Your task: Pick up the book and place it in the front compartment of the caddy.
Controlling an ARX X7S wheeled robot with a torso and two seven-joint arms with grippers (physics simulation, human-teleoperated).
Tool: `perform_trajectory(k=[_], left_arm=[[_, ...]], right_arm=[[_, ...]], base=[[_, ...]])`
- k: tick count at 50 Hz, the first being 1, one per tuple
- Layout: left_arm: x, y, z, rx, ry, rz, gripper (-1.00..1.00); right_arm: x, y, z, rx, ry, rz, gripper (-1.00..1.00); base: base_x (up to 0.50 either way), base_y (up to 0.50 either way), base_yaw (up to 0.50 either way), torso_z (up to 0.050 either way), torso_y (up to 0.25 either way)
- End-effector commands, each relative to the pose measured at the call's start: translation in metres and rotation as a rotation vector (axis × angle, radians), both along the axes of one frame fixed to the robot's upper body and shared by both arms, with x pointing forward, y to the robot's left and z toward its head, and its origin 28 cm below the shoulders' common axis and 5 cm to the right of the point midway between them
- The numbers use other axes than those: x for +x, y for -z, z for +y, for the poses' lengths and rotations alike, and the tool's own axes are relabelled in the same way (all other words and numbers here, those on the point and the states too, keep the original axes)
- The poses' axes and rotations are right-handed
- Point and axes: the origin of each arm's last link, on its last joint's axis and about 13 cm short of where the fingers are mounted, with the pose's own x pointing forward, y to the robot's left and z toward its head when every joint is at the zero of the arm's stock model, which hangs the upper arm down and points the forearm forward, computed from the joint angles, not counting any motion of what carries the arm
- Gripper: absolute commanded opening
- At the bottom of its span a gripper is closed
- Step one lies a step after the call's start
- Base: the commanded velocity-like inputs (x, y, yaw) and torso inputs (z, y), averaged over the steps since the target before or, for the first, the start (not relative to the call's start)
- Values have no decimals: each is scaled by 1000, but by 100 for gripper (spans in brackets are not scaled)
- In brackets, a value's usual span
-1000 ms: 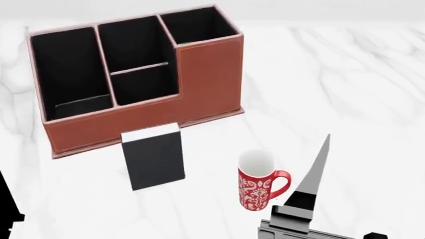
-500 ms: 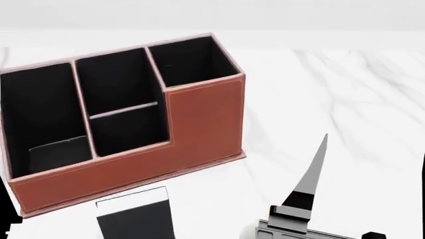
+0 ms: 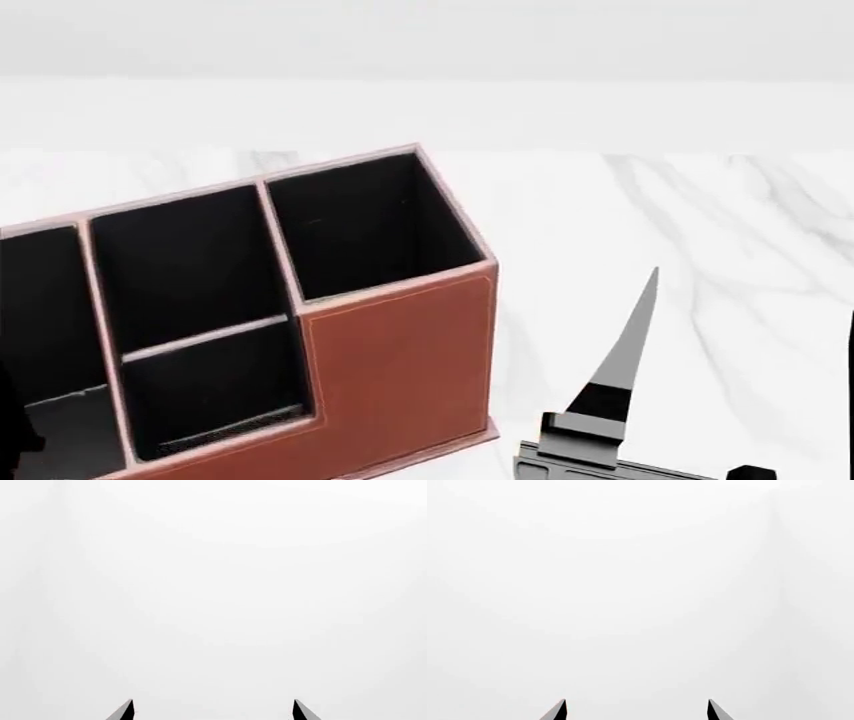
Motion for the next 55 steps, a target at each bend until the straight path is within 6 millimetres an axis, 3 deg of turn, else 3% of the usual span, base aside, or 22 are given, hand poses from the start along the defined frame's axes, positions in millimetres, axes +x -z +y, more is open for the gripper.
perform_trajectory(k=[1,13,16,31,55], left_arm=[[0,-1,1,-1,-2,-3,100],[0,0,0,2,0,0,100],[0,0,0,3,3,1,100],[-2,-1,0,-20,19,-14,100],[-2,-1,-1,-4,26,-2,100]], right_arm=[[0,0,0,1,2,0,100],[-1,2,-3,3,42,4,100],[-1,2,-3,-47,95,38,100],[-3,0,-4,30,39,-7,100],[-2,1,-3,20,31,-8,100]], base=[[500,0,0,0,0],[250,0,0,0,2],[0,447,0,0,0],[1,370,0,0,0],[0,0,0,48,0]])
